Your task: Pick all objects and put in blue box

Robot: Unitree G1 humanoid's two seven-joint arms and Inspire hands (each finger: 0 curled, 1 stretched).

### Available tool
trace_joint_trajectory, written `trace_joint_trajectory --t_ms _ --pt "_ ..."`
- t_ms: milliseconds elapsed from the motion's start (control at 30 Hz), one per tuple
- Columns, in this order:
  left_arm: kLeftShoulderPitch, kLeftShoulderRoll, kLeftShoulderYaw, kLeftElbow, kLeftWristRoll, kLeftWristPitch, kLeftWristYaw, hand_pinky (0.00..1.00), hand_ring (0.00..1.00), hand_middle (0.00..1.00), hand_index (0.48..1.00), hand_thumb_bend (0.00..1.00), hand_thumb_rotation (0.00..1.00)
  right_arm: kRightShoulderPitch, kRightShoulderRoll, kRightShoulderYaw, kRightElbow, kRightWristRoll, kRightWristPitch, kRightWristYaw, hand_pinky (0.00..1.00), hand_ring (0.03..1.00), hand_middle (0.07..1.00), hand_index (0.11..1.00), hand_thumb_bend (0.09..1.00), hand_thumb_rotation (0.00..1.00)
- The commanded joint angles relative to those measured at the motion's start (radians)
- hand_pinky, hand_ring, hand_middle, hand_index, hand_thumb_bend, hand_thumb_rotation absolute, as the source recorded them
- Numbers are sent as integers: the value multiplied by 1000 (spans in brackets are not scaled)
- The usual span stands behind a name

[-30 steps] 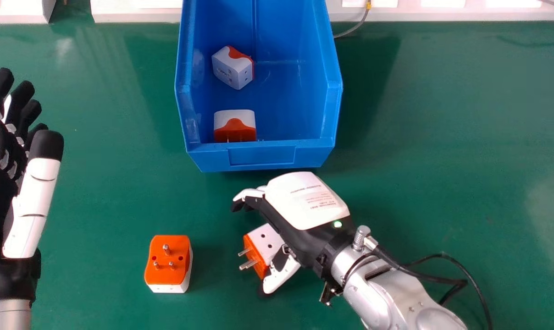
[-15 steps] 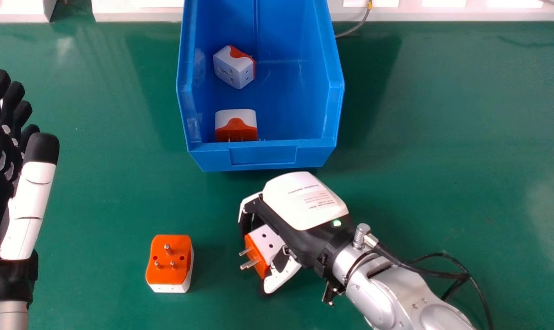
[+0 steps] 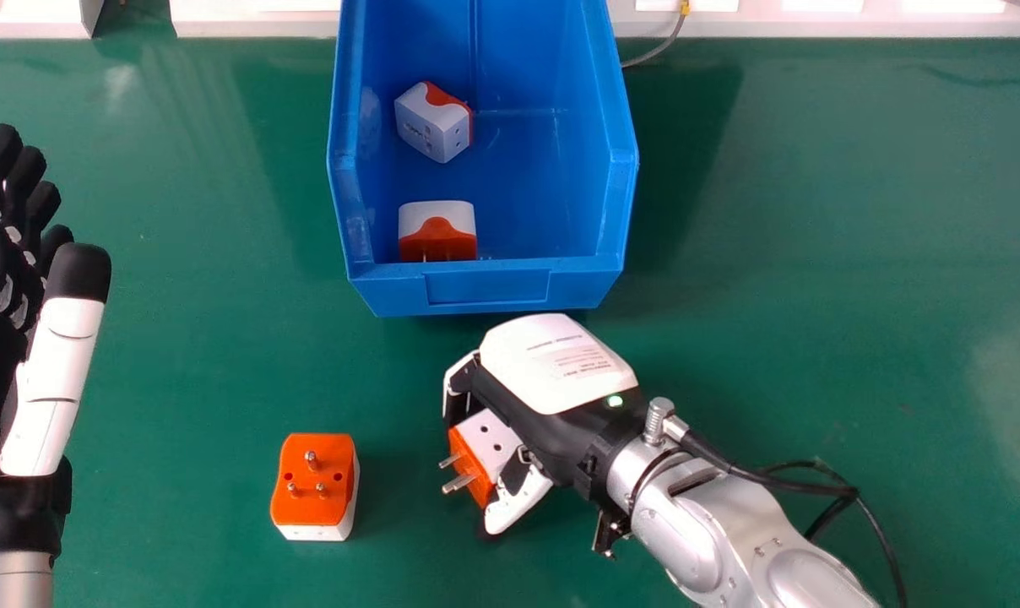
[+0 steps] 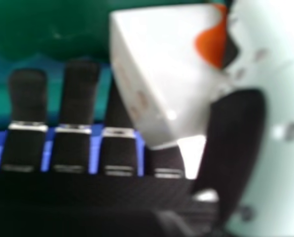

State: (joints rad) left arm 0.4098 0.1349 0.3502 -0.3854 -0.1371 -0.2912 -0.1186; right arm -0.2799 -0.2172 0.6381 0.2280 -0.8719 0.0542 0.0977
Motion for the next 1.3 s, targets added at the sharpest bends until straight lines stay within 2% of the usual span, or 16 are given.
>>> trace_joint_trajectory --t_ms 0,67,167,267,367,433,533,667,733,900,1033,1133,1267 --pt "0 13 10 -31 -3 -6 -2 961 975 980 974 814 835 14 1 -17 5 10 27 11 333 418 501 490 497 55" --pt "0 14 11 -33 -4 -4 -3 960 974 979 971 815 834 26 15 -30 -15 19 65 28 283 358 431 483 493 90" --pt "-4 12 8 -31 -7 -9 -7 959 974 979 969 816 832 42 34 -46 -52 35 116 58 268 343 415 481 492 101" --pt "-3 11 8 -30 -5 -16 -11 956 974 979 971 814 829 50 40 -47 -86 38 154 86 295 380 449 483 489 115" --pt "-3 7 5 -32 0 -17 -8 951 972 979 973 809 828 59 44 -50 -112 45 170 95 309 394 460 484 486 121" --pt "1 5 3 -40 4 -11 -6 948 970 978 973 807 827 66 42 -53 -130 51 175 102 296 377 443 482 485 122" --pt "7 -2 0 -54 0 7 0 944 967 975 972 803 826 76 37 -59 -147 60 169 99 272 347 414 480 485 123" --pt "13 -3 0 -56 5 10 0 937 961 968 971 809 819 88 28 -63 -180 69 178 120 234 300 364 476 485 123" --pt "19 -6 -2 -61 0 10 -2 934 959 964 969 807 818 98 23 -64 -198 68 181 126 231 296 360 476 485 123" --pt "25 -13 -2 -65 -3 11 1 934 958 962 971 801 816 134 15 -69 -279 68 223 174 233 299 363 476 484 124" --pt "31 -19 -6 -73 9 20 12 927 952 954 967 797 811 167 7 -68 -349 60 261 209 257 329 393 478 484 126" --pt "35 -14 -9 -76 2 21 7 921 948 950 965 797 809 189 9 -74 -405 71 299 254 277 352 415 480 484 127" --pt "37 -10 -10 -80 4 28 8 926 950 952 969 800 811 221 11 -82 -466 75 325 270 310 388 447 482 484 128"
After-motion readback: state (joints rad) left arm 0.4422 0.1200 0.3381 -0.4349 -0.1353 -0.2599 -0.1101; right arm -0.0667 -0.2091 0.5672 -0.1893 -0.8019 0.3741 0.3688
